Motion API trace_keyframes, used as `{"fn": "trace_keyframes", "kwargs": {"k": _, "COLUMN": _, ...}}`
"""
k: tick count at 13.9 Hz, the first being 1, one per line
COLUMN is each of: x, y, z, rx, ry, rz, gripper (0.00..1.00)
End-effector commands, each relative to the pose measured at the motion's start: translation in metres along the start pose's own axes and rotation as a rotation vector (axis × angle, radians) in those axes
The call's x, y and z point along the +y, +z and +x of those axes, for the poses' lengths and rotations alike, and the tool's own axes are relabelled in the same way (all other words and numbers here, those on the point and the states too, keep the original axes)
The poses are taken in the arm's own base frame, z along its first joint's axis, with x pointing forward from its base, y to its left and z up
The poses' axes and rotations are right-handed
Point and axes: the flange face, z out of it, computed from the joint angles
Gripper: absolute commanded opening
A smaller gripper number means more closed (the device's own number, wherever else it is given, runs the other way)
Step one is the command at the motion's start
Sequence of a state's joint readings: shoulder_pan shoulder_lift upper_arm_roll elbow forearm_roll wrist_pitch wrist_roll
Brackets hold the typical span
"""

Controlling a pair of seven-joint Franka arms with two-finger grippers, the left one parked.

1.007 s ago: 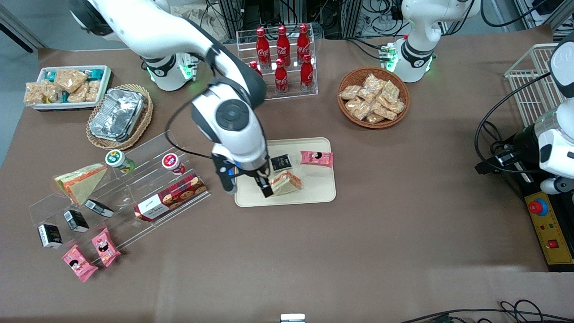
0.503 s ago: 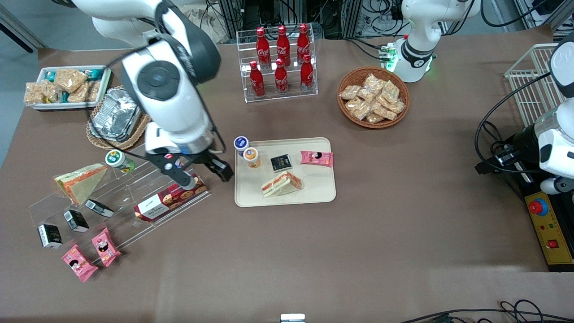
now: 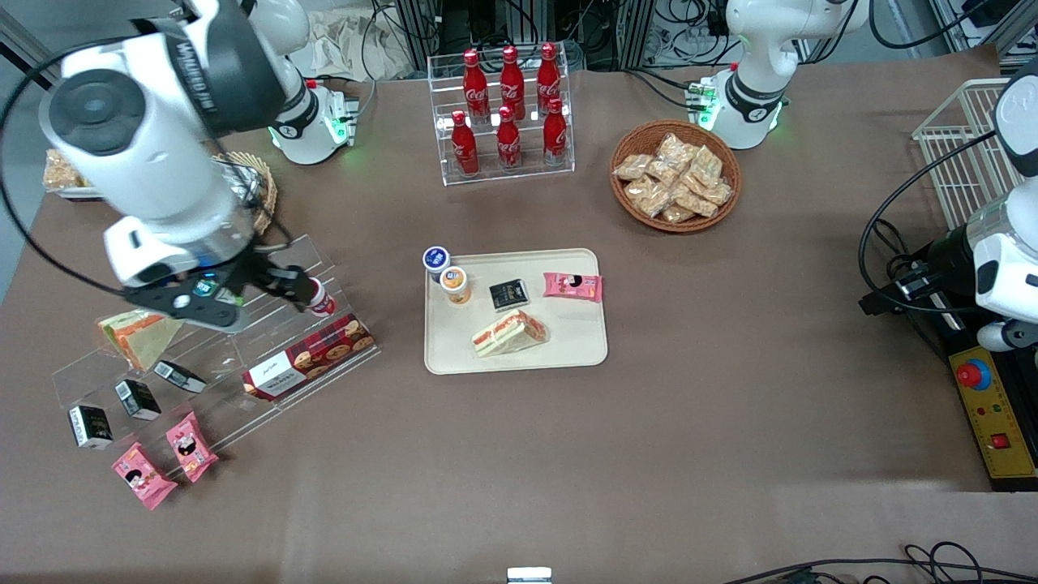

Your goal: Place sandwich on tray

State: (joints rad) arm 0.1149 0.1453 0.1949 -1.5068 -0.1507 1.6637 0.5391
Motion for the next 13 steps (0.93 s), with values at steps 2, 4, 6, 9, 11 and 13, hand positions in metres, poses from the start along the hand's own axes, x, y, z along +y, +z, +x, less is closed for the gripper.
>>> {"fn": "trace_keyframes", "kwargs": {"k": 2, "x": 0.083, "y": -0.011, "z": 0.004, "rx": 0.012, "ry": -0.106, "rz": 0.004, "gripper": 0.98}}
{"fn": "trace_keyframes", "kwargs": {"k": 4, "x": 0.129, "y": -0.019, "z": 0.014, "rx": 0.024, "ry": -0.153, "rz": 0.057, "gripper": 0.98}}
{"fn": "trace_keyframes", "kwargs": {"k": 6, "x": 0.166, "y": -0.025, "z": 0.023, "rx": 0.065, "ry": -0.237, "rz": 0.057, "gripper": 0.98}}
{"fn": "trace_keyframes", "kwargs": {"k": 9, "x": 0.197, "y": -0.033, "z": 0.032, "rx": 0.101, "ry": -0.380, "rz": 0.045, "gripper": 0.98}}
{"fn": "trace_keyframes", "kwargs": {"k": 11, "x": 0.200, "y": -0.038, "z": 0.032, "rx": 0.109, "ry": -0.369, "rz": 0.046, "gripper": 0.98}}
{"fn": "trace_keyframes", "kwargs": {"k": 13, "x": 0.200, "y": -0.042, "z": 0.032, "rx": 0.110, "ry": -0.369, "rz": 0.046, "gripper": 0.98}}
